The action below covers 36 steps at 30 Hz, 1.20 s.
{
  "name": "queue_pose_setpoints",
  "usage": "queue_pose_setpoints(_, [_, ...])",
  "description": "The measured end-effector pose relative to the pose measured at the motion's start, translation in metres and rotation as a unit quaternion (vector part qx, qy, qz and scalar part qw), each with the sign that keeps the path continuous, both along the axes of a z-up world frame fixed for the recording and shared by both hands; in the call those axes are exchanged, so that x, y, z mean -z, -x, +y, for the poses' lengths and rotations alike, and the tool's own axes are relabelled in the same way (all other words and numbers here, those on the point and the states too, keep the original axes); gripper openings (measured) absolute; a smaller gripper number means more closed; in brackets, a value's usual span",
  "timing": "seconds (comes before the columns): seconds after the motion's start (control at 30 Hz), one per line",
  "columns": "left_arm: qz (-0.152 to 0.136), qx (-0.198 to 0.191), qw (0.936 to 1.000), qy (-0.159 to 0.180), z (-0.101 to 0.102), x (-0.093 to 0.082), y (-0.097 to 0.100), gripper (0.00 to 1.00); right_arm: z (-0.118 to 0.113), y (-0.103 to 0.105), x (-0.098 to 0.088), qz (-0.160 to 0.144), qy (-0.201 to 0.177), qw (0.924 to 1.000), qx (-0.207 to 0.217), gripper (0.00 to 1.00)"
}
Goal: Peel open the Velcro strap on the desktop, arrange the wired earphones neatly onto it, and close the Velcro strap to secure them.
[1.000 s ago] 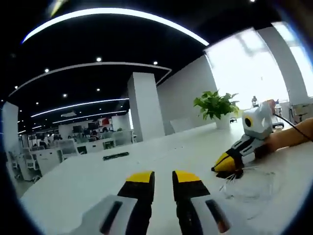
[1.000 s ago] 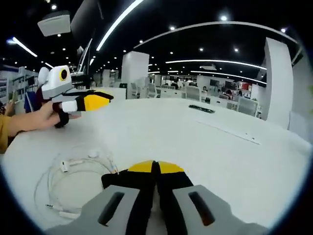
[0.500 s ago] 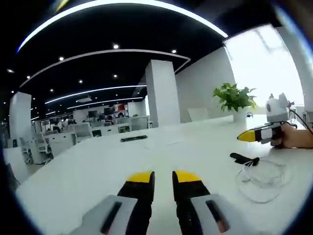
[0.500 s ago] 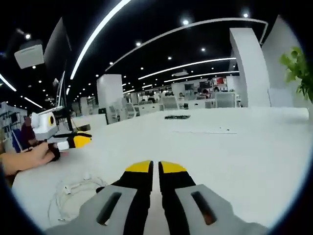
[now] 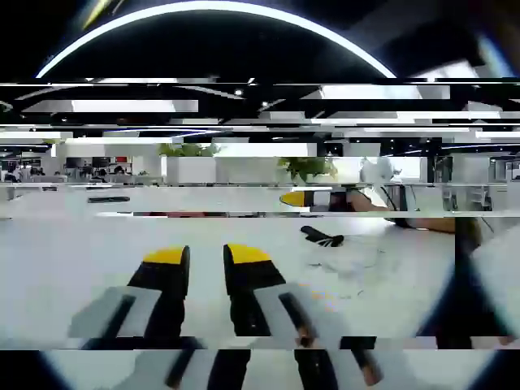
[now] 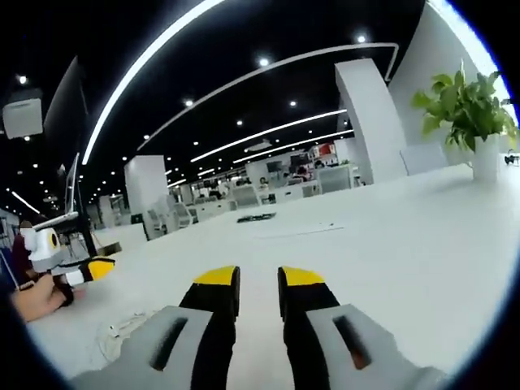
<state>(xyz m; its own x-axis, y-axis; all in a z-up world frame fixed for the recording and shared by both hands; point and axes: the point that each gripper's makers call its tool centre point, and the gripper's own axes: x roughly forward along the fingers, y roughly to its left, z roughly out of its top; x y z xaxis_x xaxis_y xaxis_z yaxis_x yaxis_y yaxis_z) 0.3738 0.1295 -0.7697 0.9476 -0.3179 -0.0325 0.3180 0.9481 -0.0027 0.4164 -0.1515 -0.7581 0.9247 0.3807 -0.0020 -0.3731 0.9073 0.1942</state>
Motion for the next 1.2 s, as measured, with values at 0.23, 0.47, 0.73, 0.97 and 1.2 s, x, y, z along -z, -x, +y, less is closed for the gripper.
queue_pose_setpoints(0.23, [0.001,-0.006,0.9999,0.009,-0.008,0.0,0.026,0.31,-0.007,0.021,-0.003,-0.004,-0.02,0.9996,0.019,0.25])
queue_pose_setpoints(0.47, [-0.008,0.003,0.9999,0.008,-0.017,-0.002,0.048,0.36,-0.007,0.03,-0.002,-0.009,0.006,0.9996,0.027,0.29])
queue_pose_setpoints(0.73, [-0.002,-0.016,0.9998,0.009,-0.01,-0.001,0.044,0.46,0.004,0.038,0.0,-0.02,0.05,0.9985,0.014,0.36])
queue_pose_setpoints(0.97, [-0.004,-0.021,0.9997,0.012,-0.008,-0.002,0.049,0.48,-0.005,0.036,-0.004,-0.021,0.027,0.9991,0.024,0.39])
queue_pose_setpoints(1.2, [-0.001,-0.025,0.9997,0.005,-0.008,-0.001,0.046,0.5,-0.009,0.031,-0.004,-0.017,0.018,0.9993,0.027,0.42])
